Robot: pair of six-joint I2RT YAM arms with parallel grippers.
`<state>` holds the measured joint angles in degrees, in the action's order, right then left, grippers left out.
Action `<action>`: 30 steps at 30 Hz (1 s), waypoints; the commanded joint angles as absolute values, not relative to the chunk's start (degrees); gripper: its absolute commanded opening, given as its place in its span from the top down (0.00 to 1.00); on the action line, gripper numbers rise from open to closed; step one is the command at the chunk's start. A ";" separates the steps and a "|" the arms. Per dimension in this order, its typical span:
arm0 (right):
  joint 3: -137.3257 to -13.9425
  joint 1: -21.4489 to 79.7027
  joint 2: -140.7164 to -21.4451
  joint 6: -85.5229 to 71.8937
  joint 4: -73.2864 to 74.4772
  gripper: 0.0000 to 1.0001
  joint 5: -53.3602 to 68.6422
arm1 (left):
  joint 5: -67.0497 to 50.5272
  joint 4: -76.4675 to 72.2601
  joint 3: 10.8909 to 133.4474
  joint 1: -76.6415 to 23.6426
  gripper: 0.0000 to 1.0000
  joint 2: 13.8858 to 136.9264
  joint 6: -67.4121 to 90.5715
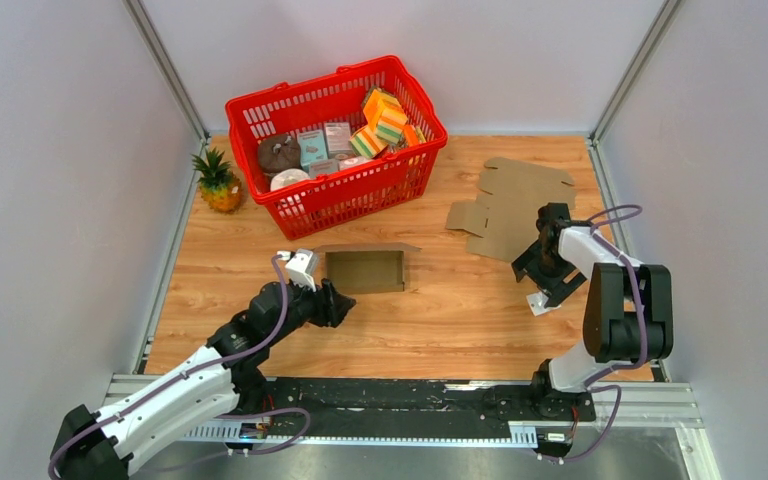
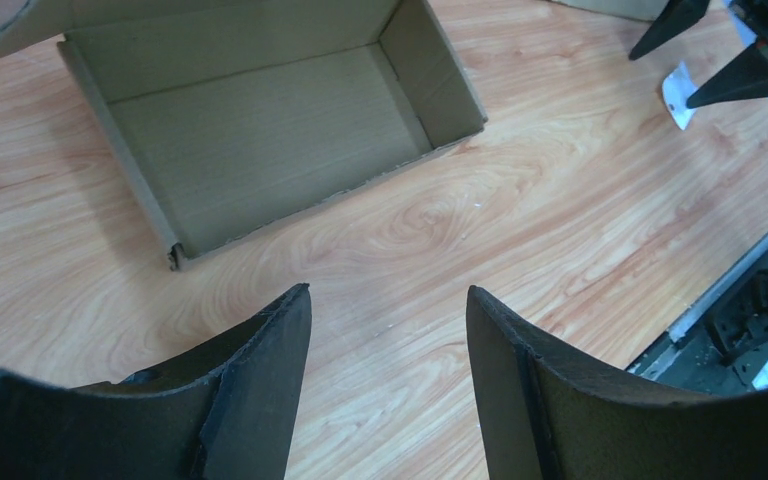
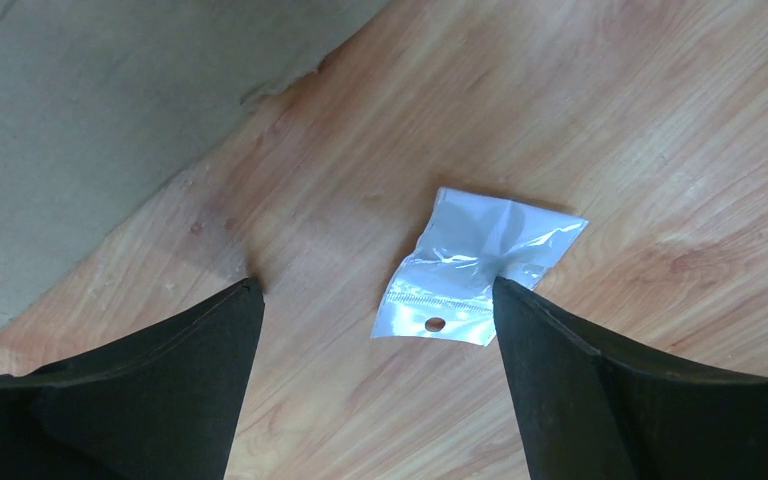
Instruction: Fold the paper box
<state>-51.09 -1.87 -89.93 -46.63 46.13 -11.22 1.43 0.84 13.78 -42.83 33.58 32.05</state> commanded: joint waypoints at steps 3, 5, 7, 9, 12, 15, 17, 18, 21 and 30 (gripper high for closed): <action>-47.99 -5.97 -88.42 -48.96 42.45 0.11 -11.34 | 2.73 0.97 16.26 -42.89 0.34 34.36 30.06; -46.41 -7.11 -86.76 -48.43 42.45 0.11 -10.90 | 2.55 0.62 16.17 -42.89 0.34 34.89 29.97; -45.62 -7.73 -85.44 -47.73 42.63 0.12 -10.99 | 2.46 0.44 16.08 -42.89 0.34 35.07 29.97; -45.79 -8.00 -84.03 -45.62 42.80 0.12 -10.81 | 2.46 0.26 16.00 -42.89 0.34 35.42 29.97; -47.37 -8.17 -82.62 -41.84 43.85 0.04 -10.72 | 2.37 0.26 16.00 -42.98 0.34 35.68 29.97; -47.72 -8.35 -80.78 -39.64 43.94 0.01 -10.11 | 2.37 0.26 15.82 -42.89 0.34 35.86 29.97; -47.29 -9.05 -79.90 -40.16 44.91 0.00 -10.72 | 2.37 0.18 15.91 -42.89 0.34 35.86 29.97; -46.42 -9.49 -79.37 -41.12 45.35 0.00 -10.72 | 2.29 0.26 15.82 -42.89 0.34 35.77 29.97; -44.83 -12.12 -79.02 -42.10 46.23 0.01 -10.55 | 2.28 0.18 15.65 -42.89 0.34 35.42 29.97; -39.82 -15.56 -80.07 -39.82 41.49 0.29 -5.99 | 2.20 0.26 15.73 -43.07 0.34 35.33 29.88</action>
